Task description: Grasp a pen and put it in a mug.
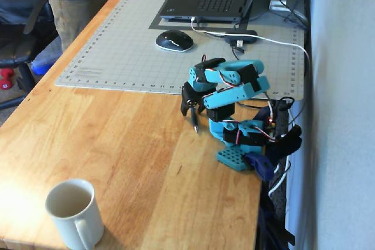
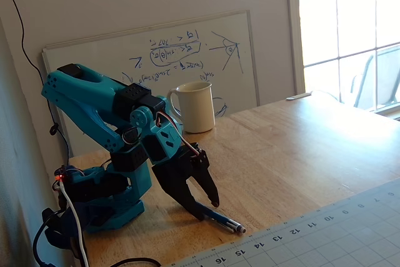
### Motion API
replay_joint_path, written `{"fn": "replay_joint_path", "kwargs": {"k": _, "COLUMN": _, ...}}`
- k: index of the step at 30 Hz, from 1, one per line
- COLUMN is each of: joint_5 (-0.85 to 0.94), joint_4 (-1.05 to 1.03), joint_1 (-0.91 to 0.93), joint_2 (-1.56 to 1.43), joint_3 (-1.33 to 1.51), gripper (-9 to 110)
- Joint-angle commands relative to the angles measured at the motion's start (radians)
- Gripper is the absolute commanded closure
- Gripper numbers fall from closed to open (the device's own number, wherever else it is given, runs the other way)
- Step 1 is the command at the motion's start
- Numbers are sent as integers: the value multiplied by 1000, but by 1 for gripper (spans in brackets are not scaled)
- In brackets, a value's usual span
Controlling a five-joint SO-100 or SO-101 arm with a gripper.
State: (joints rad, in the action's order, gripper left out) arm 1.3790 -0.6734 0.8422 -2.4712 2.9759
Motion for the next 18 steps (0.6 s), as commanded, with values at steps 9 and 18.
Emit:
{"fn": "replay_joint_path", "kwargs": {"k": 9, "joint_5": 8, "joint_4": 138, "joint_1": -41, "joint_2": 3, "joint_3": 34, "gripper": 85}}
{"fn": "replay_joint_path", "kwargs": {"k": 18, "joint_5": -8, "joint_4": 140, "joint_1": -91, "joint_2": -9, "joint_3": 32, "gripper": 101}}
